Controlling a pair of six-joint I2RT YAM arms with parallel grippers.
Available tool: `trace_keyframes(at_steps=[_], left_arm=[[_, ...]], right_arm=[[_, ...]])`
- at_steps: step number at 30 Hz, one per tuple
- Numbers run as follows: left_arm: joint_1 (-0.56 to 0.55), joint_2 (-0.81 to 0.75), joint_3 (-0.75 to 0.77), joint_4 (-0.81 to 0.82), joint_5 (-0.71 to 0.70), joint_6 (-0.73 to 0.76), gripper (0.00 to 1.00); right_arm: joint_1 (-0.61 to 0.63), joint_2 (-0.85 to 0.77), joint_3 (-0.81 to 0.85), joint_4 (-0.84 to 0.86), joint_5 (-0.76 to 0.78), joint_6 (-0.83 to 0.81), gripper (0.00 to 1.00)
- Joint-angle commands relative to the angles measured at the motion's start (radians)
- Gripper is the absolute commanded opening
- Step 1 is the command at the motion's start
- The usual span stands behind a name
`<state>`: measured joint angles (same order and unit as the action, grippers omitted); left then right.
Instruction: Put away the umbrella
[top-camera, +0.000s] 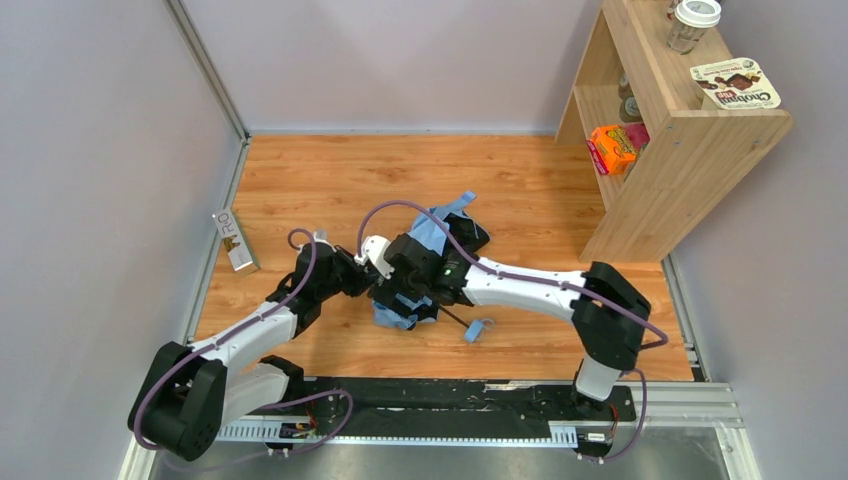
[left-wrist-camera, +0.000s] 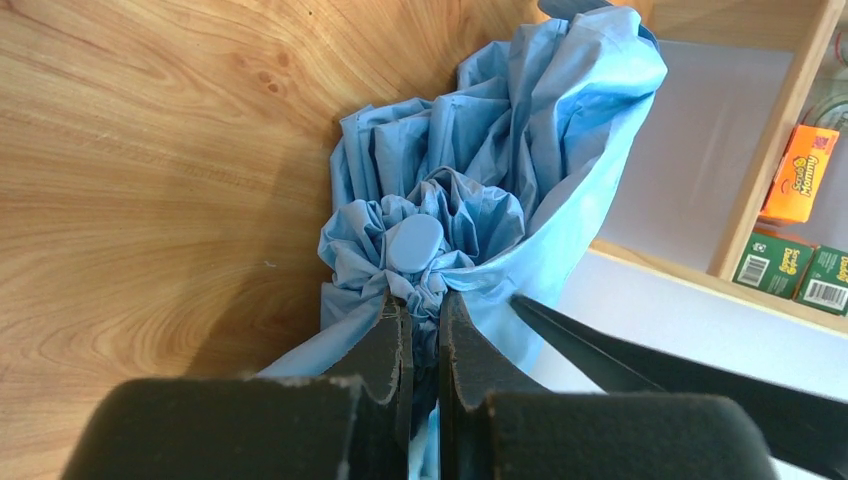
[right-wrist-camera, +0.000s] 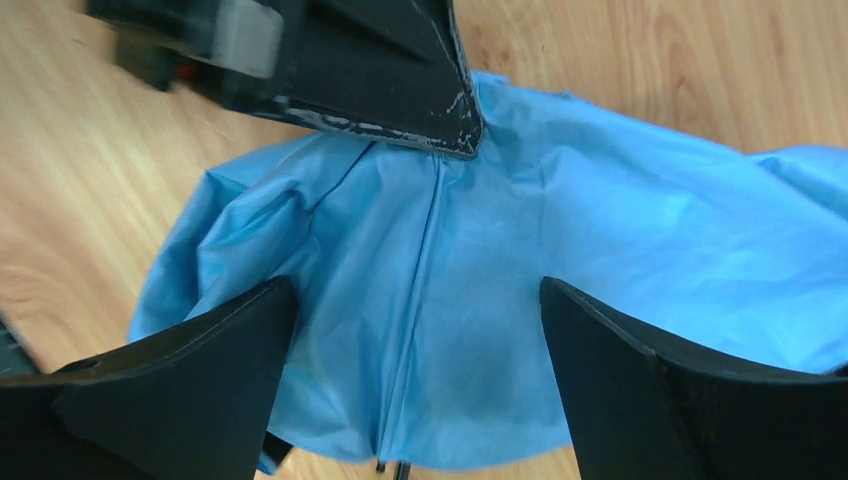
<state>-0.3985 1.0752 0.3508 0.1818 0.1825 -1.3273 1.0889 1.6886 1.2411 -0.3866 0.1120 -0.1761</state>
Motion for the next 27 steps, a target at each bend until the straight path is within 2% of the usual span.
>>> trace_keyframes(at_steps=[1,6,10,12,14,20,24,25,26,27], left_arm=[[0.001,-0.011,0.048,0.022,0.035,-0.052,0.00],[0.001,0.005,0.053,-0.018,0.064,-0.096,0.00],[0.001,0.022,0.060,-0.021,0.092,-0.125,0.00],[0.001,0.025,0.068,-0.030,0.097,-0.133,0.00],[0.003,0.023,0.071,-0.045,0.097,-0.144,0.00],[0.001,0.043,0.080,-0.042,0.104,-0.155,0.00],[0.003,0.087,0.085,0.045,0.126,-0.112,0.00],[0.003,0.095,0.092,0.057,0.138,-0.098,0.12],[0.003,0.103,0.091,0.089,0.141,-0.072,0.18],[0.004,0.106,0.085,0.114,0.149,-0.049,0.33]], right_arm=[[0.002,0.109,-0.023,0.066,0.142,-0.042,0.98],[-0.004,0.167,-0.045,0.121,0.181,-0.095,0.98],[-0.020,0.224,-0.051,0.112,0.180,-0.099,0.90],[-0.024,0.256,-0.045,0.083,0.170,-0.086,0.76],[-0.029,0.287,-0.042,0.049,0.157,-0.073,0.56],[-0.070,0.299,-0.077,0.015,0.000,-0.030,0.25],[-0.101,0.293,-0.091,0.005,-0.142,-0.013,0.03],[-0.110,0.290,-0.094,0.005,-0.175,-0.004,0.00],[-0.125,0.287,-0.100,0.005,-0.196,0.004,0.00],[-0.136,0.289,-0.097,-0.006,-0.221,0.003,0.00]])
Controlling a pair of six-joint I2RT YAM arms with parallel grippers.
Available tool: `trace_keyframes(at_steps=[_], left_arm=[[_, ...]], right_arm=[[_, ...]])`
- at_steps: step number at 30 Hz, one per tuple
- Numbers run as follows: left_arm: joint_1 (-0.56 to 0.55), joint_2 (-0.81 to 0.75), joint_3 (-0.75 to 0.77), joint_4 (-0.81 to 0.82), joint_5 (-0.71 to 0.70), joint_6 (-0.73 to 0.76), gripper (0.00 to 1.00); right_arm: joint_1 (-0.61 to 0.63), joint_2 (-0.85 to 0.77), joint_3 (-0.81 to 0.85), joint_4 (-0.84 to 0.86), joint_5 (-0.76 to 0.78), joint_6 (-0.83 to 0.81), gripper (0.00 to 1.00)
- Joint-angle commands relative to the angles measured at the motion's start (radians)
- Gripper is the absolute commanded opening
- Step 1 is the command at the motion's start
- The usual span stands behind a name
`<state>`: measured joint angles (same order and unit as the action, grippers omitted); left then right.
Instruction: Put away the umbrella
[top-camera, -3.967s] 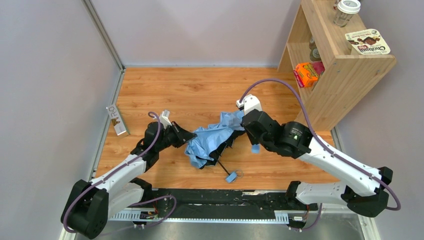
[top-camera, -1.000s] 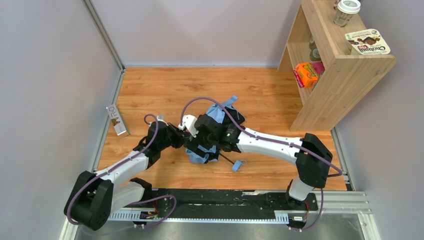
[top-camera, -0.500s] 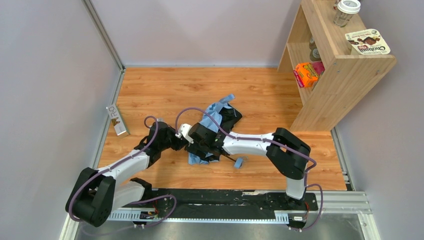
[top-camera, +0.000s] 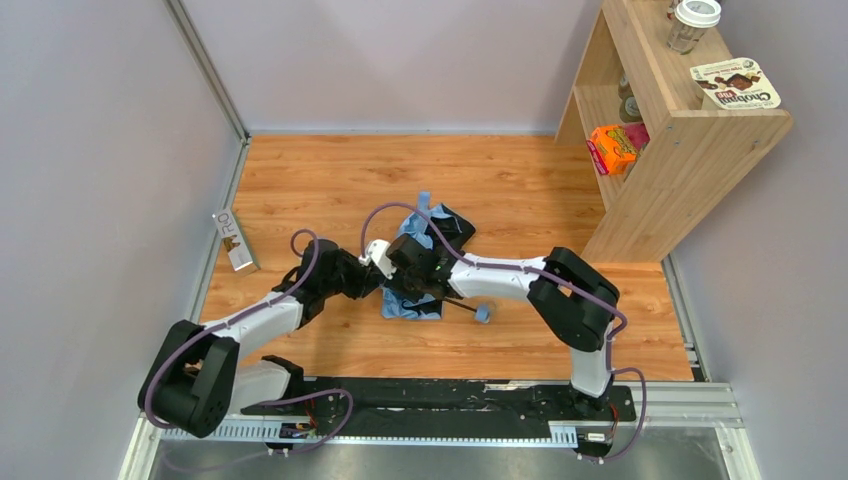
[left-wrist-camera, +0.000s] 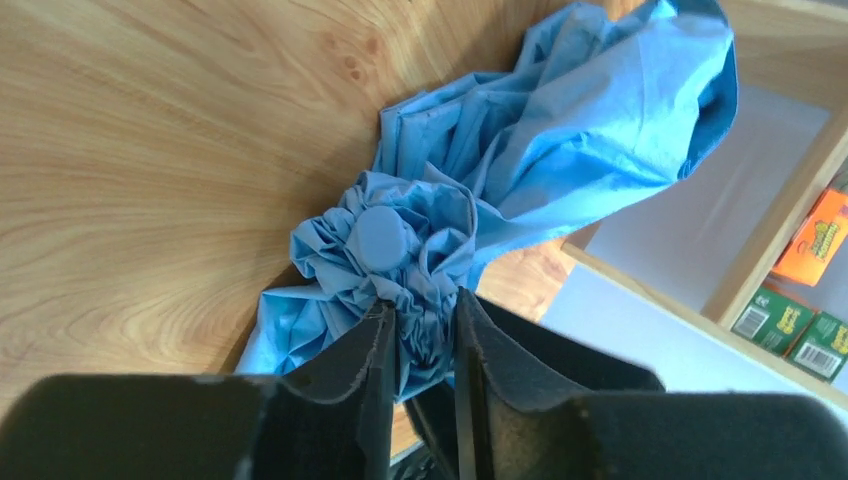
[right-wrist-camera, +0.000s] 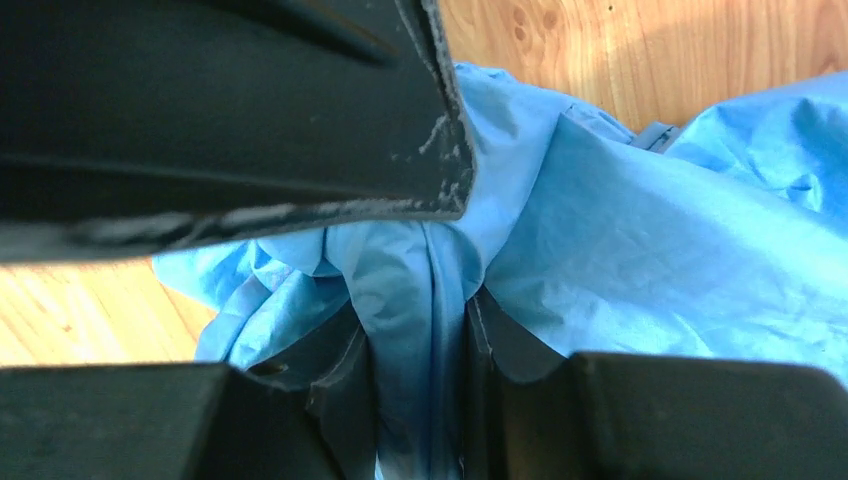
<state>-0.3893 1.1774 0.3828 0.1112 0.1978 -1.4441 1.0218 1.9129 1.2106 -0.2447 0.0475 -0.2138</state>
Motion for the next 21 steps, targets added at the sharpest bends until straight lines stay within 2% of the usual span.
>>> trace_keyframes(at_steps=[1,2,3,8,12,18,21], left_arm=[[-0.002,0.002,0.048,0.226,0.137,0.082,0.43],[0.004,-0.004,0.035,0.255,0.137,0.112,0.62],[0.009,-0.016,0.028,0.272,0.131,0.125,0.69],[0.059,-0.079,0.015,0.243,0.158,0.241,0.71],[0.076,-0.148,-0.034,0.262,0.180,0.275,0.72],[0.076,-0.209,-0.125,0.277,0.198,0.254,0.73],[0.076,-0.200,-0.180,0.356,0.189,0.183,0.73]], right_arm=[[-0.078,0.066,-0.065,-0.156,-0.173,0.042,0.00],[-0.091,0.064,-0.065,-0.160,-0.198,0.044,0.00],[-0.104,0.063,-0.063,-0.168,-0.231,0.044,0.00],[-0.166,0.077,-0.036,-0.215,-0.366,0.063,0.00],[-0.212,0.097,-0.019,-0.223,-0.484,0.100,0.00],[-0.293,0.141,0.012,-0.254,-0.624,0.160,0.00],[-0.330,0.173,0.036,-0.272,-0.692,0.185,0.00]])
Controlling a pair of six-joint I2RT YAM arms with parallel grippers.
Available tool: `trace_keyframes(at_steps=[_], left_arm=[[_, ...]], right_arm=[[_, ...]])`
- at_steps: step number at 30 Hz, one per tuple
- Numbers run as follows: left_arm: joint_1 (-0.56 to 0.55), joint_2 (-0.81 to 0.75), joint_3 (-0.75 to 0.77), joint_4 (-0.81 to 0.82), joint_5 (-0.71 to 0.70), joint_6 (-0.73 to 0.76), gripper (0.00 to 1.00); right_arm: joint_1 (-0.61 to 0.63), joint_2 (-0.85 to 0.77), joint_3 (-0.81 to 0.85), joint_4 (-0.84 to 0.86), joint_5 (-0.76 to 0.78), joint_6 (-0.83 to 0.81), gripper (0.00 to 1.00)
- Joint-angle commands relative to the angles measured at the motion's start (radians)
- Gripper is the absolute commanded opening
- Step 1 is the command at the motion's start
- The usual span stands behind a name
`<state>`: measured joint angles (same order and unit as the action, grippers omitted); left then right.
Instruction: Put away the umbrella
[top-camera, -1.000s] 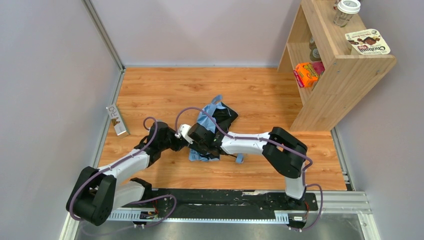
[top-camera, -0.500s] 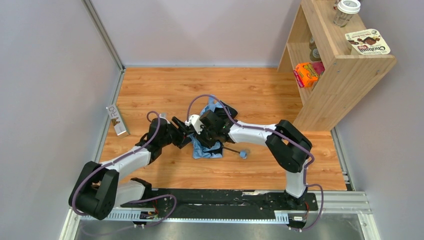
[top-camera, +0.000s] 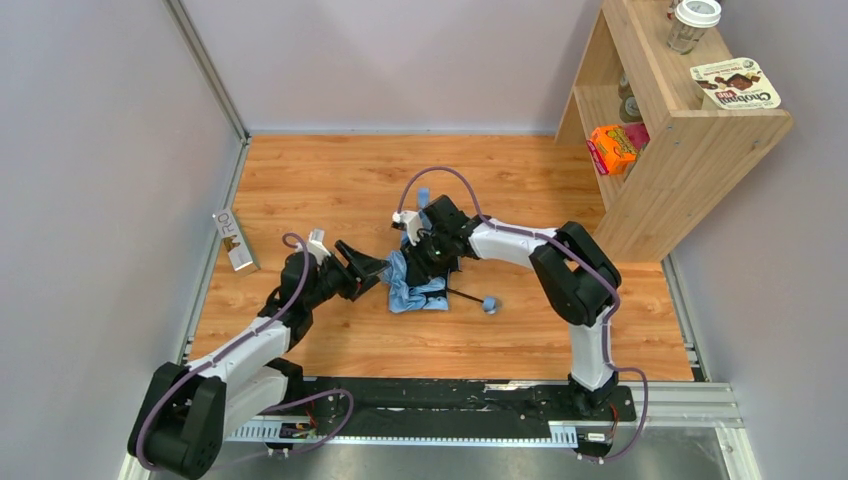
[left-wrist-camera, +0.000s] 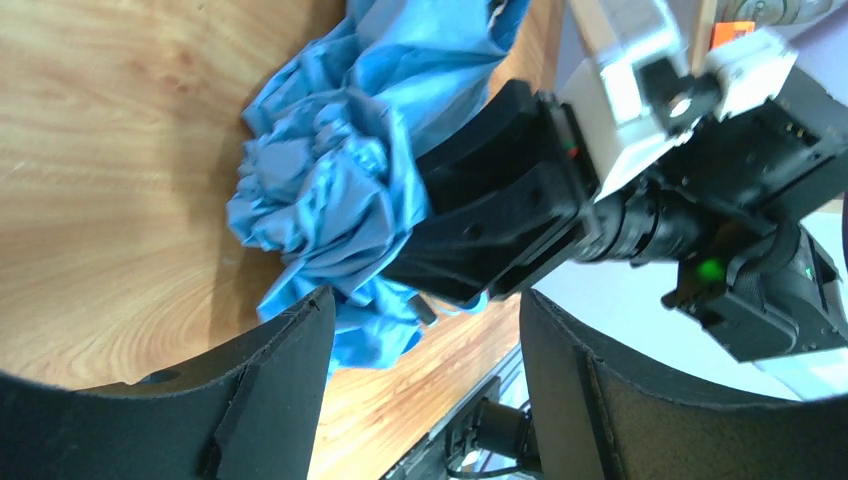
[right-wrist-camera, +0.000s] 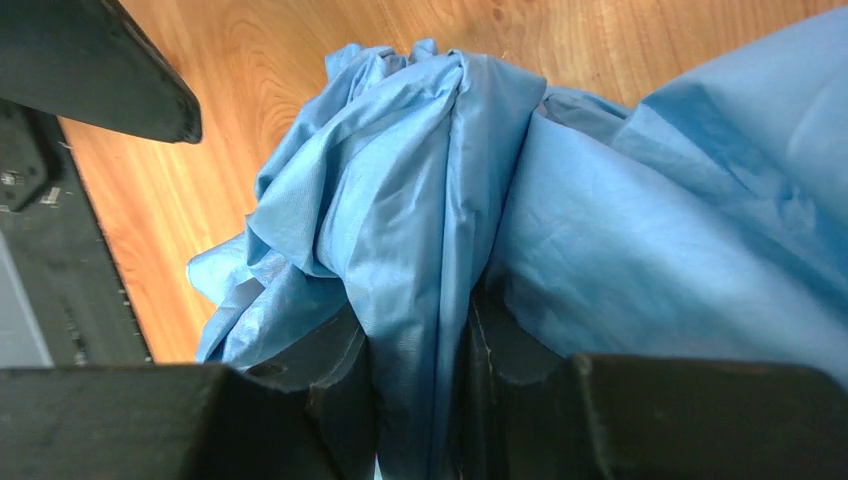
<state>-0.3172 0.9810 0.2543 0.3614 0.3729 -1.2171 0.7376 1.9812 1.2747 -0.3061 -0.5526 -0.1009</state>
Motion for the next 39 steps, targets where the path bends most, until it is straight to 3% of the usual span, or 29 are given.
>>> trace_keyframes(at_steps=[1,8,10,21,29,31,33,34,38,39], left_arm=[[0.004,0.014,-0.059,0.147,0.011,-0.062,0.74],[-0.005,0.321,-0.056,0.431,0.009,-0.192,0.74],[-0.014,0.399,-0.062,0.604,-0.003,-0.222,0.75],[-0.108,0.585,-0.004,0.582,-0.159,-0.202,0.75],[-0.108,0.772,0.040,0.761,-0.230,-0.167,0.76],[-0.109,0.807,0.043,0.822,-0.218,-0.170,0.69],[-0.112,0.838,0.033,0.878,-0.218,-0.199,0.53],[-0.112,0.849,0.020,0.902,-0.219,-0.214,0.33],[-0.112,0.884,0.014,0.935,-0.197,-0.231,0.08],[-0.112,0.892,0.014,0.930,-0.178,-0.234,0.05]], right_arm=[[-0.052,0.113,-0.022,-0.212,-0.105,0.078,0.00],[-0.081,0.139,0.009,-0.214,-0.171,0.095,0.00],[-0.083,0.143,0.021,-0.223,-0.171,0.096,0.00],[-0.084,0.171,0.084,-0.283,-0.270,0.060,0.00],[-0.073,0.194,0.109,-0.333,-0.308,0.017,0.00],[-0.070,0.199,0.117,-0.344,-0.320,0.012,0.00],[-0.069,0.196,0.120,-0.340,-0.319,0.018,0.00],[-0.069,0.192,0.121,-0.340,-0.313,0.024,0.00],[-0.069,0.162,0.124,-0.330,-0.250,0.062,0.01],[-0.069,0.151,0.123,-0.326,-0.224,0.075,0.06]])
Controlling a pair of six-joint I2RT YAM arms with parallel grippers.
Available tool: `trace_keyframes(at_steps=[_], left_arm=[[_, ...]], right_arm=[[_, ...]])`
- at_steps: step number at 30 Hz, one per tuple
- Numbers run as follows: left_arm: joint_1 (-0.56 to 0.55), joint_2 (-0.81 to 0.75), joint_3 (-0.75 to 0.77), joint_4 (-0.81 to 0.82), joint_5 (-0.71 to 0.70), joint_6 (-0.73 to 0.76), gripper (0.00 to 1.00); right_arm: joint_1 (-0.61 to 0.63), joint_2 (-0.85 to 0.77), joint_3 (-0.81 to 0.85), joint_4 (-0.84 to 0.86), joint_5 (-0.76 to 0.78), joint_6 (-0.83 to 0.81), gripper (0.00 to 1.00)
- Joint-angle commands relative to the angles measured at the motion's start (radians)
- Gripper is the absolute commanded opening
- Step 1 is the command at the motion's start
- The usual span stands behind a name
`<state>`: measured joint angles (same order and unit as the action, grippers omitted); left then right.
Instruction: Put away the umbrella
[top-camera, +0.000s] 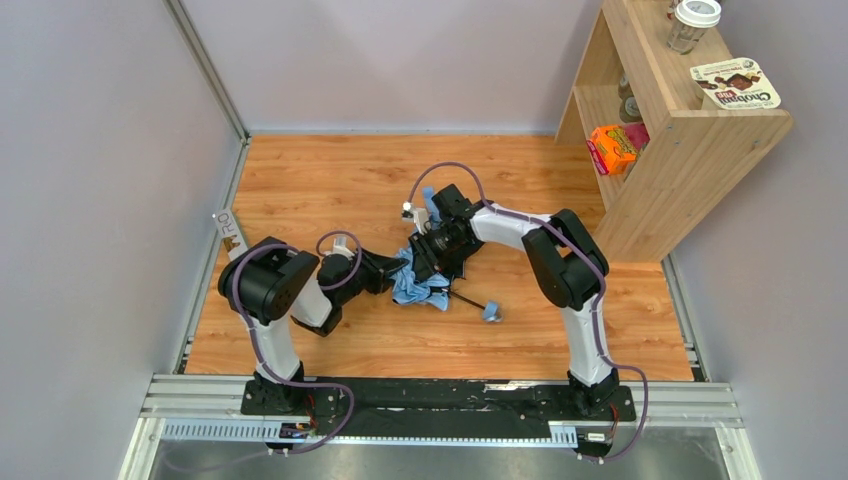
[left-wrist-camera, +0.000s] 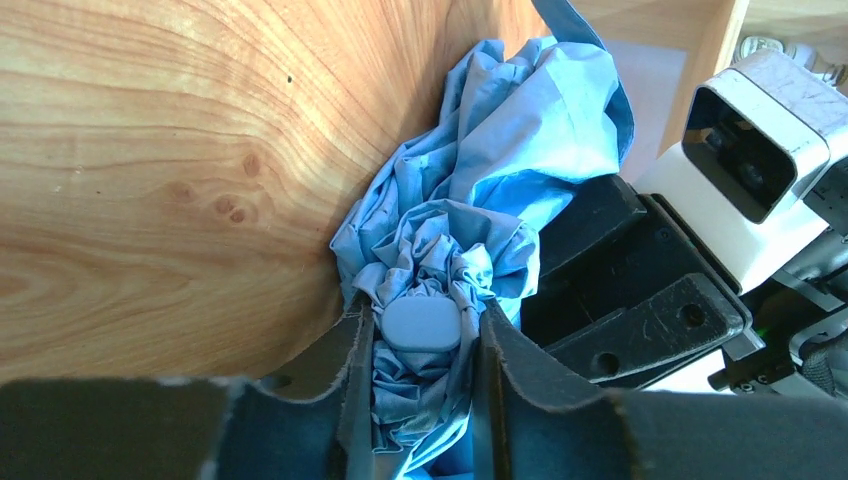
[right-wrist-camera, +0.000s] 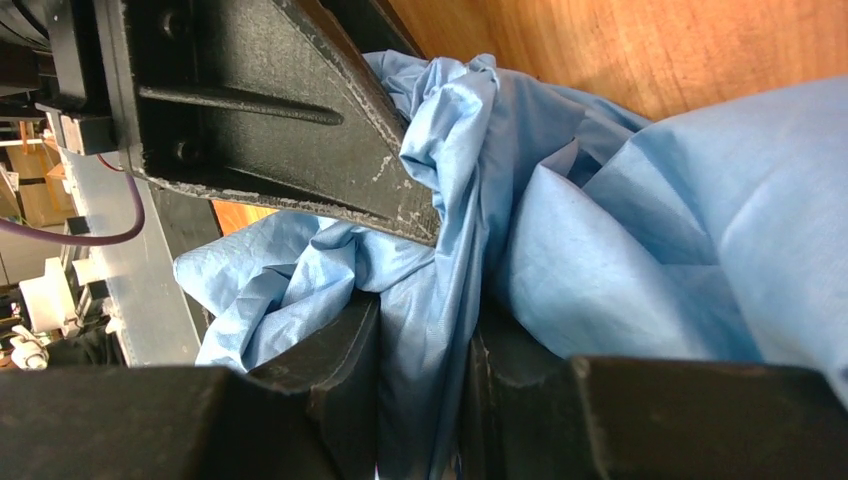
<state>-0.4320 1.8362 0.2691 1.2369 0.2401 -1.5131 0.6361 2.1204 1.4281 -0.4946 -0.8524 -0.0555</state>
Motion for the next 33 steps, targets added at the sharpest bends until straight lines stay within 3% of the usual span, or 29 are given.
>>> trace_keyframes(at_steps=[1,6,10,14,20,28,33], left_arm=[[0.003,0.038,-0.001,0.050,-0.039,0.050,0.00],[0.003,0.044,-0.016,0.012,0.019,0.031,0.00],[0.004,0.020,-0.030,-0.043,0.033,0.033,0.00],[0.004,-0.018,-0.030,-0.083,0.039,0.037,0.00],[0.004,-0.066,-0.022,-0.152,0.051,0.033,0.00],[0.004,-0.120,-0.004,-0.284,0.082,-0.035,0.00],[0.004,-0.201,0.036,-0.437,0.088,-0.035,0.00]], right_arm=[[0.033,-0.008,-0.038,-0.127,0.122,0.048,0.14],[0.034,-0.129,-0.080,-0.094,0.333,0.095,0.50],[0.053,-0.246,-0.124,-0.073,0.484,0.062,0.69],[0.103,-0.322,-0.170,-0.062,0.530,-0.038,0.82],[0.240,-0.375,-0.230,0.031,0.624,-0.079,0.86],[0.345,-0.234,-0.150,0.021,0.913,-0.161,0.85],[0.407,-0.223,-0.204,0.076,0.955,-0.184,0.85]])
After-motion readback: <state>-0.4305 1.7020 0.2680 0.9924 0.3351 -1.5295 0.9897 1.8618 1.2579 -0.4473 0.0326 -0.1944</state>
